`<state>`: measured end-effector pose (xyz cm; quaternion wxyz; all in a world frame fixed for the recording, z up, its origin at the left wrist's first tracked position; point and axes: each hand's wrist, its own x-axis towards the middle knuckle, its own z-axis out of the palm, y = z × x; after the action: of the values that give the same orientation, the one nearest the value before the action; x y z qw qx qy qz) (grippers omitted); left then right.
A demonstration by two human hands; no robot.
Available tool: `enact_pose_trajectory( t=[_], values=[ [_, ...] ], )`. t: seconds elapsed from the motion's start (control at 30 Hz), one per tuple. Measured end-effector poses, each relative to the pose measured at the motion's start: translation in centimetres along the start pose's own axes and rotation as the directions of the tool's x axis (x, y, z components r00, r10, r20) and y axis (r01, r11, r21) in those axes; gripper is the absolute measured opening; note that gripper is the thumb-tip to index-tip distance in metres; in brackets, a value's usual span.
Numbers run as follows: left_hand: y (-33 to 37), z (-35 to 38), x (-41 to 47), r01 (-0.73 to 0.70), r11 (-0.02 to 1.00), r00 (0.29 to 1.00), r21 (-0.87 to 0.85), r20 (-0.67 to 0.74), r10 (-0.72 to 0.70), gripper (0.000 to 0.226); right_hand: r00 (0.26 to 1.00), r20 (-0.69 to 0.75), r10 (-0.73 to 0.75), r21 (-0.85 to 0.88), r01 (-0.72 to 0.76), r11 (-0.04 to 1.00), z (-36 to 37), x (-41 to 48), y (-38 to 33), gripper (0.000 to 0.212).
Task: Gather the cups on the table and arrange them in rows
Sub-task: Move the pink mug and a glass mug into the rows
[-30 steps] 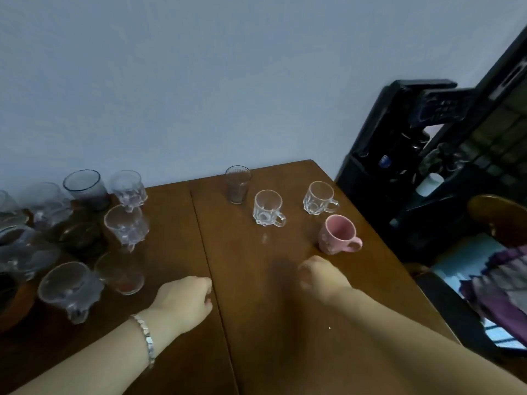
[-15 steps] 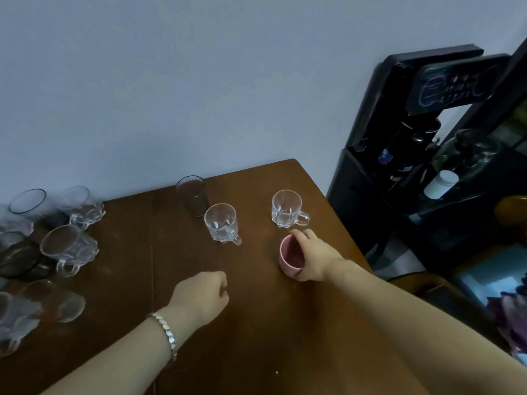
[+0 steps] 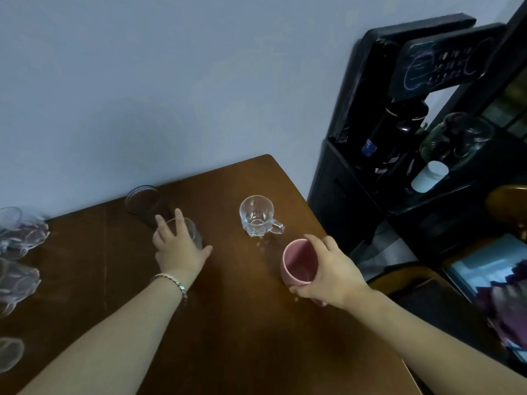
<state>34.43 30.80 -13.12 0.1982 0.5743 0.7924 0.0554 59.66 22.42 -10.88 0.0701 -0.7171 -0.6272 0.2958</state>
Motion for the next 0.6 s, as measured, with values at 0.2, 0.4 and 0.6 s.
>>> enact_pose_trajectory(
  t=[0.2, 0.4, 0.6],
  values=[
    [-1.6, -1.2, 1.0, 0.041, 0.992, 0.998, -0.116, 0.042, -0.036, 0.087, 0.999, 0.006, 0.035, 0.011, -0.035, 0.999, 0.4, -0.2, -1.0, 0.105],
    [-4.9, -2.3, -4.7, -0.056, 0.980, 0.986, -0.192, 0.146, 0.085, 0.082, 1.000, 0.001, 0.001, -0.012, -0.001, 1.000, 1.5, -2.6, -4.1, 0.105],
    [-13.0, -4.3, -12.7, -0.168, 0.975, 0.945, -0.144, 0.258, 0.201, 0.089, 0.997, 0.057, -0.056, 0.014, 0.055, 0.998, 4.6, -6.8, -9.9, 0.106]
  ],
)
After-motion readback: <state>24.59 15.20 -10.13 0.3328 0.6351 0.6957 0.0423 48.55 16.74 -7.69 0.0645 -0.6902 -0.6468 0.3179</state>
